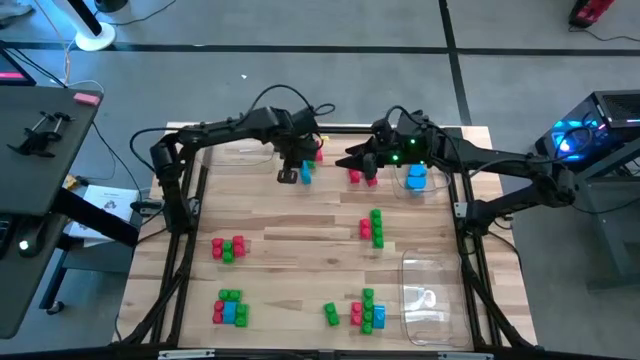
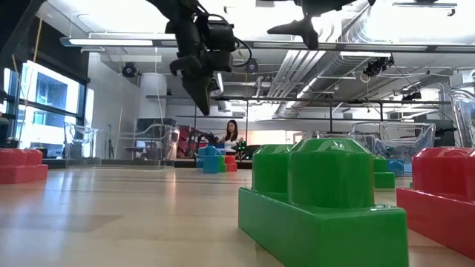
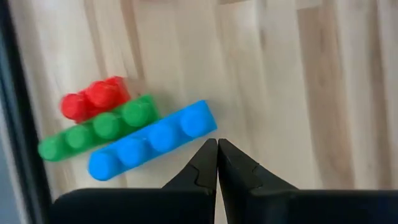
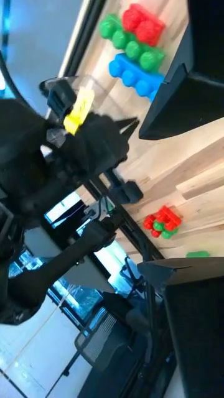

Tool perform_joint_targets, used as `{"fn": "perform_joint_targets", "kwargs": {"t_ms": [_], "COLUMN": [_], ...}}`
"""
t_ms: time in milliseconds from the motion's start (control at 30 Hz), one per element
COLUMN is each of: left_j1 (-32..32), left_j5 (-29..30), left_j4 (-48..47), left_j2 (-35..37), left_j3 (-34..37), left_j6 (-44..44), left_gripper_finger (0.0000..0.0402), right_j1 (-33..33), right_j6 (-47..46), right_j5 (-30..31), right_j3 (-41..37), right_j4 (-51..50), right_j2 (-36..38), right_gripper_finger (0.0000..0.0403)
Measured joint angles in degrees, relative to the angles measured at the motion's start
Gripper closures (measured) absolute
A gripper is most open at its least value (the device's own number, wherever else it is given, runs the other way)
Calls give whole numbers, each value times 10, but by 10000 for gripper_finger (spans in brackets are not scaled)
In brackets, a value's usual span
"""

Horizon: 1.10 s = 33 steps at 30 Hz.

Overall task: Sort blocks
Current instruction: Put the blue game piece into the top right transparent bin

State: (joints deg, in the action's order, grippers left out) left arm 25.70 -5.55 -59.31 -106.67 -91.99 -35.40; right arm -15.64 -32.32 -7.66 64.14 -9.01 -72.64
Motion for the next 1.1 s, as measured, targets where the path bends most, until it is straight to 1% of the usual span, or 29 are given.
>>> {"fn": "perform_joint_targets", "kwargs": {"t_ms": [67, 133, 200, 300, 433, 500, 567, 633, 733, 1100], "left_j1": [1, -5, -15, -27, -38, -45, -50, -53, -56, -42], "left_j5": [10, 16, 34, 55, 77, 90, 91, 92, 91, 89], "left_j4": [11, 13, 21, 42, 94, 103, 92, 74, 51, 59], "left_j2": [1, 0, 0, 0, -7, -15, -27, -40, -56, -91], "left_j3": [4, 5, 5, 5, 5, 5, 5, 5, 6, 6], "left_j6": [-23, -57, -87, -121, -119, -112, -110, -110, -117, -125], "left_gripper_finger": [384, 361, 332, 275, 202, 173, 153, 141, 136, 135], "right_j1": [0, 0, 0, -1, -1, -1, -1, -1, -1, -1], "right_j6": [10, 20, 28, 41, 43, 42, 40, 39, 39, 39], "right_j5": [0, 0, 1, 2, 3, -2, -14, -22, -24, -24], "right_j3": [0, 0, 0, 0, 0, 0, 0, 0, 0, 0], "right_j4": [5, 9, 11, 18, 18, 18, 17, 17, 16, 16], "right_j2": [0, 0, 0, 0, 0, 0, 0, 0, 0, 0], "right_gripper_finger": [190, 190, 190, 190, 190, 190, 190, 190, 190, 190]}}
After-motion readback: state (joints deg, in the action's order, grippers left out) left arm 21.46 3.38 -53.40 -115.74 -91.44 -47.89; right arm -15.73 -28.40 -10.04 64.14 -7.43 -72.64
